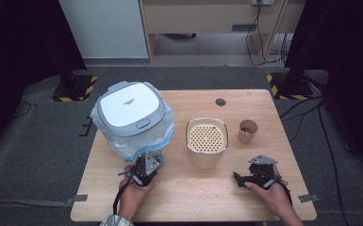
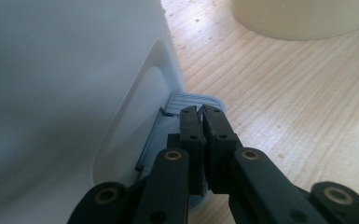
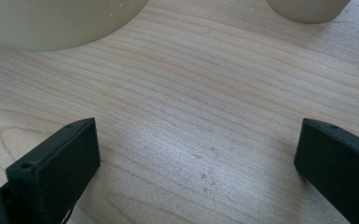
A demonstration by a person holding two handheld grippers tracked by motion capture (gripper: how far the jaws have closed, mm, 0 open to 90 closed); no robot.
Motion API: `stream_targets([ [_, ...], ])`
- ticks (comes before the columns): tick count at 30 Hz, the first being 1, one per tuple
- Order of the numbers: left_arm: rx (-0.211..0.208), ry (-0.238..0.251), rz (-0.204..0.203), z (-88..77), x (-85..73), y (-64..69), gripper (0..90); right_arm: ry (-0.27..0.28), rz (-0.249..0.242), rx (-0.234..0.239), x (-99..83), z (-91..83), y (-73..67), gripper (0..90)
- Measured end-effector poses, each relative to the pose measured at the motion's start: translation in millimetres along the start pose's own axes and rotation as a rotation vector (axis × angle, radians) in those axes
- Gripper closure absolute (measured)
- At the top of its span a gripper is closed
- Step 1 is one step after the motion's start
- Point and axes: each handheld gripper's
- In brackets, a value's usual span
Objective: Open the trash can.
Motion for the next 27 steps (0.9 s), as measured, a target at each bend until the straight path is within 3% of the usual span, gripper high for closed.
stream_targets([
  [2,-0.002,-0.001,-0.015,0.4,-0.7,-0.4,87.5,0.000,0.000,0.000,0.0,0.0,0.0,0.6],
  [5,0.007,-0.003,0.000,0.8,-0.9,1.1,87.7,0.000,-0.001,0.000,0.0,0.0,0.1,0.6],
  [8,-0.003,0.003,-0.024,1.4,-2.2,-0.2,87.9,0.000,0.000,0.001,0.0,0.0,0.1,0.6],
  [18,0.000,-0.017,-0.018,4.3,-2.9,1.4,88.5,0.000,-0.007,0.009,0.0,-0.1,0.3,0.7],
  [20,-0.004,-0.028,-0.023,5.4,-3.7,1.4,88.6,0.001,-0.006,0.009,0.0,0.0,0.1,0.7],
  [21,-0.012,-0.028,-0.046,6.8,-4.2,2.3,88.6,-0.001,-0.010,0.011,0.0,-0.1,0.2,0.7],
  [23,-0.009,-0.049,-0.021,8.4,-4.6,2.4,88.7,-0.002,-0.008,0.012,0.0,-0.1,0.0,0.7],
  [27,-0.011,-0.046,-0.032,9.8,-5.5,2.2,88.7,-0.002,-0.008,0.014,0.0,-0.2,0.0,0.7],
])
Point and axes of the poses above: each handheld gripper's, and its own axes: z roughly forward along the jaws, x roughly out of its top, y roughly to its right, and after that the axes turned 7 degrees about x, right-handed
